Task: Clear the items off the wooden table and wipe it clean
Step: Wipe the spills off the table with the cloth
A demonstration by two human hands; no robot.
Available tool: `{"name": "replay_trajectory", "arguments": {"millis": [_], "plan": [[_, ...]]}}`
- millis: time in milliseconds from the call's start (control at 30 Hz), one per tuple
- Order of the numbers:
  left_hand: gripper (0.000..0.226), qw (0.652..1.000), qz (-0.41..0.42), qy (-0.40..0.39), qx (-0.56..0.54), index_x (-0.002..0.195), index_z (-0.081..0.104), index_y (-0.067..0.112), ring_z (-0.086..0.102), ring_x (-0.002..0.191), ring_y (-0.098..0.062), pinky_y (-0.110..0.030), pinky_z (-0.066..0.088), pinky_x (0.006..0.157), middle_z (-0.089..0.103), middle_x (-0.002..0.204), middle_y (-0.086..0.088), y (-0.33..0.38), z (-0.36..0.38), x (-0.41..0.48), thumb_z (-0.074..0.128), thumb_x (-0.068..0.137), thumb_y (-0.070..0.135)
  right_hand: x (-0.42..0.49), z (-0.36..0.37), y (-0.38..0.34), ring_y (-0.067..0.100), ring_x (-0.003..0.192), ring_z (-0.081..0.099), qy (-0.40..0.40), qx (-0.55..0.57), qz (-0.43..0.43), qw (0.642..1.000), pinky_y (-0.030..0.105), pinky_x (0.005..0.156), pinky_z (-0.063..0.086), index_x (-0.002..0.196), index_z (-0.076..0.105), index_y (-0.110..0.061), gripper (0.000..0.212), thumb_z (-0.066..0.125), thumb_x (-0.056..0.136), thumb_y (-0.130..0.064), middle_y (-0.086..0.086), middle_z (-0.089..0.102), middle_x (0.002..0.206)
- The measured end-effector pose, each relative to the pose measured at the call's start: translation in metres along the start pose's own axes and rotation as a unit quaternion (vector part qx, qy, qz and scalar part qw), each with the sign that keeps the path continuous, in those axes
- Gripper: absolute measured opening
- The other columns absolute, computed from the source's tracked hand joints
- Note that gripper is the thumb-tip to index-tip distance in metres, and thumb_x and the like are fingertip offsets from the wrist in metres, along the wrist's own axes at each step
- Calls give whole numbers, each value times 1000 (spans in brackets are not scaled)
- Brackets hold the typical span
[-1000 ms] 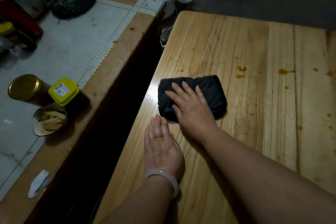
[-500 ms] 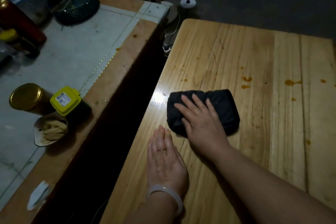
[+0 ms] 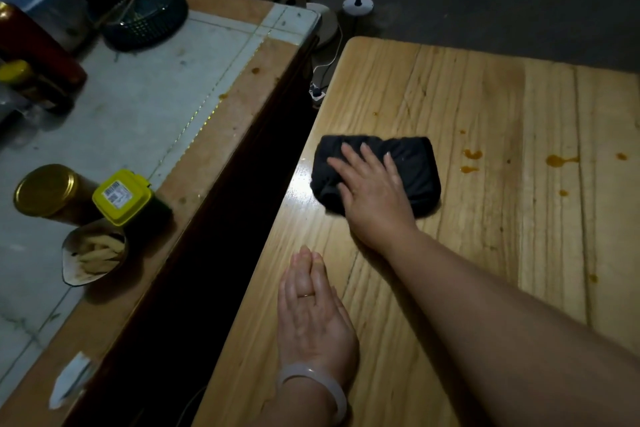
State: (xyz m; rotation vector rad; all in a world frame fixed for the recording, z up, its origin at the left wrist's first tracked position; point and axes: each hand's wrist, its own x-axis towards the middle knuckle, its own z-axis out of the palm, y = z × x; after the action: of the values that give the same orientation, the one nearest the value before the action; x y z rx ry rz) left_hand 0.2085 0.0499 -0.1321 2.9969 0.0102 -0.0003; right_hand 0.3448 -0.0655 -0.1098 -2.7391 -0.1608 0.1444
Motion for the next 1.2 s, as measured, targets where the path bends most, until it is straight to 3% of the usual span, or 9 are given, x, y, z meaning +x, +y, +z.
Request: {"name": "replay_trajectory", "arguments": {"millis": [167, 300, 533, 733, 967, 1067, 1200], "plan": [[58, 1000, 2, 9, -5, 133, 43, -2, 31, 133, -27, -34, 11, 113, 35, 145, -15, -2, 3, 1, 7, 98, 27, -100, 10, 6, 13, 149, 9, -2, 7, -14, 1000, 43, 120, 4, 147, 36, -32, 49, 26, 99, -35, -10, 22, 159], [55, 1000, 15, 15, -19, 132, 42, -1, 31, 133, -27, -34, 11, 113, 37, 144, -16, -3, 3, 2, 9, 98, 27, -137, 14, 16, 14, 149, 15, -10, -7, -37, 999, 45, 119, 10, 146, 40, -32, 48, 31, 99, -35, -10, 26, 158], [59, 999, -1, 20, -26, 131, 46, -3, 32, 131, -27, -32, 11, 112, 43, 141, -17, 0, 2, 7, 7, 98, 28, -59, 0, 23, 13, 149, 5, 4, -25, -10, 1000, 40, 121, -4, 148, 32, -35, 50, 23, 100, -38, -11, 19, 160], [49, 999, -2, 31, -18, 131, 47, -2, 32, 132, -26, -34, 17, 112, 42, 141, -17, -2, 3, 6, 29, 91, 21, 3, -13, 32, 12, 150, -3, -12, -23, 18, 1000, 41, 120, -10, 152, 23, -36, 48, 29, 104, -34, -12, 9, 162], [52, 999, -3, 31, -8, 131, 46, -3, 34, 131, -27, -38, 21, 108, 43, 141, -18, -1, 2, 1, 28, 89, 21, -51, -10, 28, 11, 149, -4, -1, 7, 12, 1000, 37, 120, -13, 151, 25, -35, 47, 28, 104, -34, -11, 10, 162], [52, 999, -1, 42, -19, 132, 45, -4, 32, 131, -28, -39, 21, 108, 42, 141, -19, 0, 2, 1, 27, 90, 21, -113, -3, 26, 12, 150, 3, -1, 1, 9, 1000, 41, 121, -3, 149, 30, -34, 51, 20, 99, -38, -11, 16, 161], [50, 999, -2, 44, -17, 130, 46, -5, 31, 129, -27, -38, 20, 109, 44, 139, -20, -1, 1, 0, 29, 90, 20, -183, 8, 38, 16, 149, 14, -12, -11, -24, 1000, 47, 117, 12, 149, 34, -33, 49, 31, 99, -35, -9, 22, 159]]}}
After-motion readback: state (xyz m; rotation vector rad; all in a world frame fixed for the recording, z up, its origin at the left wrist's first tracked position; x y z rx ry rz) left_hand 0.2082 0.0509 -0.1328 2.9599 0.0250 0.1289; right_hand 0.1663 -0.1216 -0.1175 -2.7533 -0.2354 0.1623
